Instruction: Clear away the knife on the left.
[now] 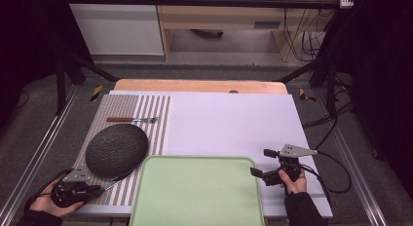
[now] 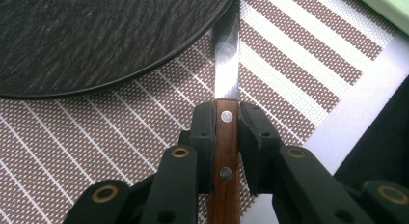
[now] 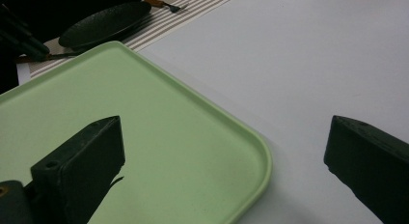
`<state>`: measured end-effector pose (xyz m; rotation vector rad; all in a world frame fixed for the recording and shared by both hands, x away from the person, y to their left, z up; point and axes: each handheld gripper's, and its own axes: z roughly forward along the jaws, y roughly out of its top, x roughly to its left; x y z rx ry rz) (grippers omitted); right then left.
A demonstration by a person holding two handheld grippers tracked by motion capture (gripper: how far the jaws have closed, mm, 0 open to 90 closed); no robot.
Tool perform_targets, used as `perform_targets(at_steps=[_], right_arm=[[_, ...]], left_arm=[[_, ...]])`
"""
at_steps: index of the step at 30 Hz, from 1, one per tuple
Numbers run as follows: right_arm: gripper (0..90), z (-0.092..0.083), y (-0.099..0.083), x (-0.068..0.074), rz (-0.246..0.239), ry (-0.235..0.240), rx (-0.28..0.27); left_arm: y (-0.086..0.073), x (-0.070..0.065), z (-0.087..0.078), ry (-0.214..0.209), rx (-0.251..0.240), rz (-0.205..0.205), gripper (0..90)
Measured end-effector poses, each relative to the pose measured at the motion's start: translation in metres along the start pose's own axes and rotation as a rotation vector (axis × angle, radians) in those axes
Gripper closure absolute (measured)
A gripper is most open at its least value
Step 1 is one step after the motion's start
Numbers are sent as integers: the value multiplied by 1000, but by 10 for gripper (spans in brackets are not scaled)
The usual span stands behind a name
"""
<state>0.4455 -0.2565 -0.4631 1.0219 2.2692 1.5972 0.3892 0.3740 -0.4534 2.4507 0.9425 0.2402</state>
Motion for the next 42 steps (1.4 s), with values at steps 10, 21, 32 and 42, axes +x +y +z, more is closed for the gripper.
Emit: perform_targets(at_steps=[10, 21, 32, 42], right_arm=[[11, 0, 0, 0, 0, -2, -3], [11, 0, 0, 0, 0, -1, -3], [11, 0, 0, 0, 0, -1, -2], [11, -1, 0, 0, 1, 0, -2]], left_arm=[[2, -3, 0, 16, 15, 13, 769], [-1, -1, -2, -26, 2, 6, 770], [1, -6, -9, -40, -10, 18, 770], [7, -14, -14, -57, -23, 52, 770]])
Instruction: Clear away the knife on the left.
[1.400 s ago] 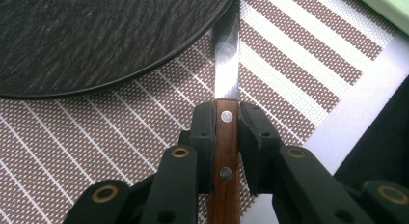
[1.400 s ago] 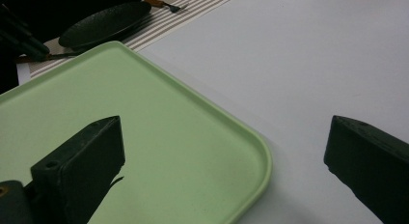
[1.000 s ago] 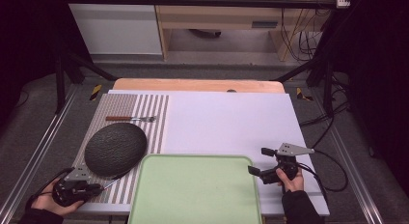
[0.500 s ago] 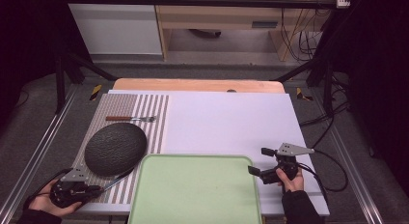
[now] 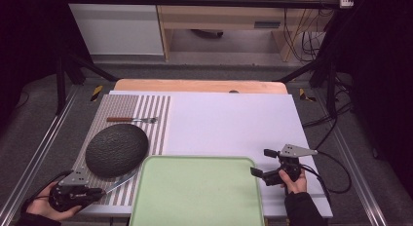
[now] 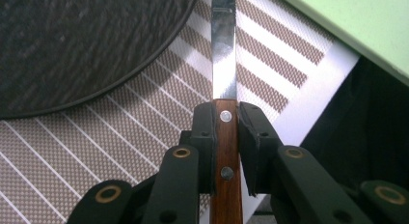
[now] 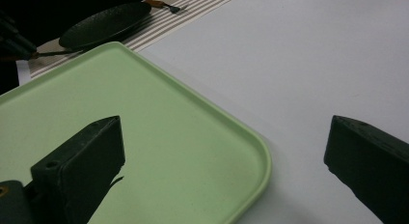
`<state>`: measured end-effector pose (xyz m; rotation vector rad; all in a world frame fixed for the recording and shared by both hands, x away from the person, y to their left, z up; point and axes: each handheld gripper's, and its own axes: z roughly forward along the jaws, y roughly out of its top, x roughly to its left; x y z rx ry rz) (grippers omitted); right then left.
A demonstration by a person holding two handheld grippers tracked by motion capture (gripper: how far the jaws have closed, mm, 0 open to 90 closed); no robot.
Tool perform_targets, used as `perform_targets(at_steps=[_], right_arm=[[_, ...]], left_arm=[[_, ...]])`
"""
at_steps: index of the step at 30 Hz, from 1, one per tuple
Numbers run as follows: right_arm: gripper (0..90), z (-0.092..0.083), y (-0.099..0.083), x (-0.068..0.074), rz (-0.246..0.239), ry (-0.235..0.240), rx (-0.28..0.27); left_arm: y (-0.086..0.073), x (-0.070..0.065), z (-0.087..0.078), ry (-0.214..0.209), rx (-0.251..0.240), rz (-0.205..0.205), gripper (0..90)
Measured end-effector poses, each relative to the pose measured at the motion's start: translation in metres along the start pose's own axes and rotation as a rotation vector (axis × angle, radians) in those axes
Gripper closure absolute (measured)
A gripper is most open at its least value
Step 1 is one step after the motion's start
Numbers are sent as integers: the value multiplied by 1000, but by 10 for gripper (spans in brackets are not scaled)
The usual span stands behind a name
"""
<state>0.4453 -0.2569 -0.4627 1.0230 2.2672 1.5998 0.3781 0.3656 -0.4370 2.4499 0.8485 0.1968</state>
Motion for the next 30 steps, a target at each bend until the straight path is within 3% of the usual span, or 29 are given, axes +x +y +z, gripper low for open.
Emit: perform_targets(at_steps=[11, 14, 30], right_arm=[[11, 0, 0, 0, -1, -1, -1], [12, 0, 0, 0, -1, -1, 0], [11, 0, 0, 0, -1, -1, 0]], left_arm=[[11, -4, 3, 14, -47, -35, 770], [17, -8, 4, 23, -69, -23, 770], [47, -31, 15, 66, -150, -97, 770]])
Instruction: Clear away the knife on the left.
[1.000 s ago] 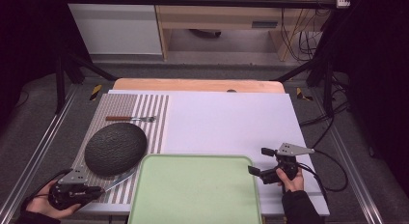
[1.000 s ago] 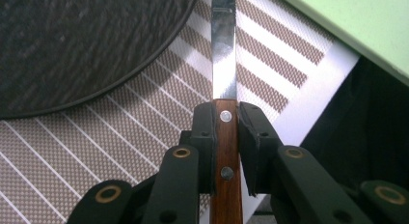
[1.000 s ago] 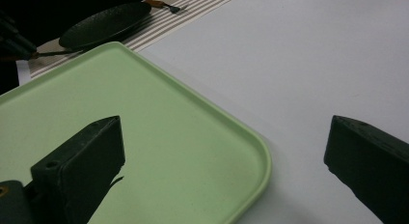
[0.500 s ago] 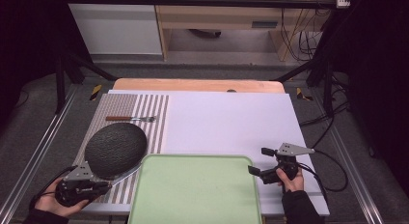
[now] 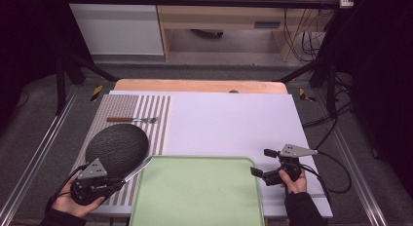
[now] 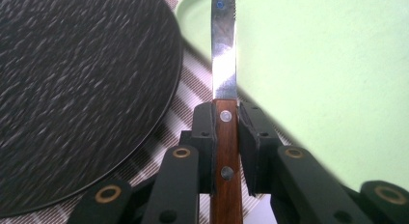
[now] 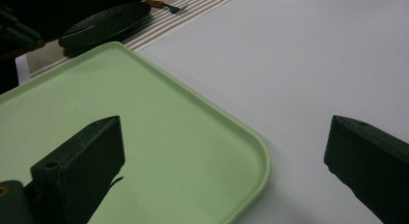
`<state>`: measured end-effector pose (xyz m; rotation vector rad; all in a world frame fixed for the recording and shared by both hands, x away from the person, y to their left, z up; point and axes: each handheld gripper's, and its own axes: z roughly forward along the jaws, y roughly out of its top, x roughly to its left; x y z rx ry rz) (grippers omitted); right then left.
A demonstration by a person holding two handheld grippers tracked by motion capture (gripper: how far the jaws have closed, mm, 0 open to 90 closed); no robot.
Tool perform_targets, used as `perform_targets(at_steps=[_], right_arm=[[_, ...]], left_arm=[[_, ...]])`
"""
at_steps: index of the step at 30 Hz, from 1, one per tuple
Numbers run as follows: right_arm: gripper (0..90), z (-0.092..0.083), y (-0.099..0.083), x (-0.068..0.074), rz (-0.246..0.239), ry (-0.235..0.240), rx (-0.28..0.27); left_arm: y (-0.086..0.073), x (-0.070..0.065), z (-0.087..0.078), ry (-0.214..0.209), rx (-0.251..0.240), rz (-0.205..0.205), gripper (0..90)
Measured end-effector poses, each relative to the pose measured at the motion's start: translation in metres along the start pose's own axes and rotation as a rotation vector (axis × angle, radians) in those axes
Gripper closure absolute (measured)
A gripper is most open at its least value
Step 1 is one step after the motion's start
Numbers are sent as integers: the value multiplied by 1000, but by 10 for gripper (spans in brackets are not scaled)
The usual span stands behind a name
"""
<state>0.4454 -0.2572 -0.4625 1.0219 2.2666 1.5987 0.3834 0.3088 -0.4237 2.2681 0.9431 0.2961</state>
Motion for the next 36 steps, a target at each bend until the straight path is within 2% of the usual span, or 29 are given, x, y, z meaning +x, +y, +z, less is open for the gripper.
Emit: perform_targets(at_steps=[6, 15, 17, 23, 29, 36], right_arm=[[11, 0, 0, 0, -1, -1, 0], [12, 0, 0, 0, -1, -1, -1], [12, 0, 0, 0, -1, -2, 0], [12, 0, 0, 0, -1, -1, 1], [12, 0, 0, 0, -2, -2, 1], [12, 0, 0, 0, -2, -1, 0]], left_arm=[[8, -11, 6, 13, -24, -26, 770], [16, -27, 14, -5, -34, -34, 770], [18, -30, 16, 5, -34, -37, 770], [21, -39, 19, 13, -48, -75, 770], [24, -51, 24, 12, -41, -71, 770], [28, -69, 33, -16, -28, -51, 770]])
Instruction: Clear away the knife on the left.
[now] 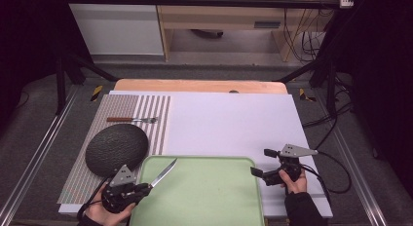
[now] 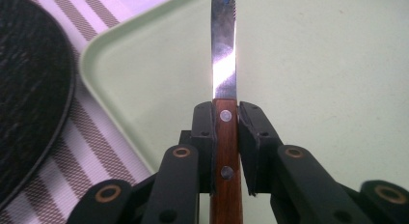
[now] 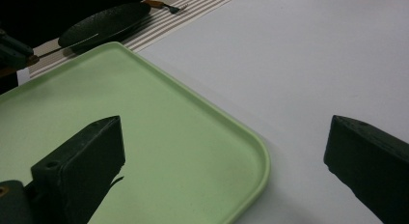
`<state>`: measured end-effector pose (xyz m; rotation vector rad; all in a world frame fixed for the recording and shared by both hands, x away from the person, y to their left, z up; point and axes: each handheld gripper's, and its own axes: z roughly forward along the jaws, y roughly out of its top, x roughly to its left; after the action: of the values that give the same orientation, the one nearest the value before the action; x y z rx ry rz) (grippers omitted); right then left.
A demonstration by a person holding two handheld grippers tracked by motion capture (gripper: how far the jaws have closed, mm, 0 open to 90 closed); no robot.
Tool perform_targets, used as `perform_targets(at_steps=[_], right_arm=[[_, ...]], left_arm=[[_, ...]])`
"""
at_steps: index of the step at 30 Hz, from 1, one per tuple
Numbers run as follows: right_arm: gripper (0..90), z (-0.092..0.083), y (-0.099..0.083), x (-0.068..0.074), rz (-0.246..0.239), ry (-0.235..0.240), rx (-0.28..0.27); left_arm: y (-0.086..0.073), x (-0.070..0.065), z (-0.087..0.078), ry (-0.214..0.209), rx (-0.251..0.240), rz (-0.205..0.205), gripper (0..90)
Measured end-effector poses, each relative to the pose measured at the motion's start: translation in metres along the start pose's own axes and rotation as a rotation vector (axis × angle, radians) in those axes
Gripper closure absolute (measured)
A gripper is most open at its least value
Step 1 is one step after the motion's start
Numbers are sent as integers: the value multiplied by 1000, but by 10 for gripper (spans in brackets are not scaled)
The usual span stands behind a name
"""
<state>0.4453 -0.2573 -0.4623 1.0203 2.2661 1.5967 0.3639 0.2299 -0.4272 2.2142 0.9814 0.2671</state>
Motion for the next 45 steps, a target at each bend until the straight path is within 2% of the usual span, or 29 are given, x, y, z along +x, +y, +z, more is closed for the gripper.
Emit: perform_targets(at_steps=[11, 17, 24, 36, 39, 41, 42, 43, 45], right_arm=[[12, 0, 0, 0, 0, -1, -4], [12, -1, 0, 0, 0, -1, -3], [12, -1, 0, 0, -2, -1, -4], [12, -1, 0, 0, -2, -1, -3], [12, 0, 0, 0, -1, -1, -4], [12, 0, 0, 0, -1, -1, -3], [12, 0, 0, 0, -1, -1, -3], [12, -1, 0, 0, -1, -1, -3], [12, -1, 0, 0, -1, -1, -3]], left_arm=[[-2, -15, 10, 1, 30, 15, 769], [-4, -23, 14, -8, 56, 11, 770], [-15, -30, 20, 2, 97, 20, 770], [-20, -35, 29, 13, 129, 34, 769], [-20, -35, 29, 22, 124, 41, 769], [-20, -36, 29, 22, 126, 38, 768], [-21, -38, 28, 27, 134, 19, 768], [-20, -35, 30, 32, 117, 54, 767], [-20, -35, 30, 30, 115, 49, 766]])
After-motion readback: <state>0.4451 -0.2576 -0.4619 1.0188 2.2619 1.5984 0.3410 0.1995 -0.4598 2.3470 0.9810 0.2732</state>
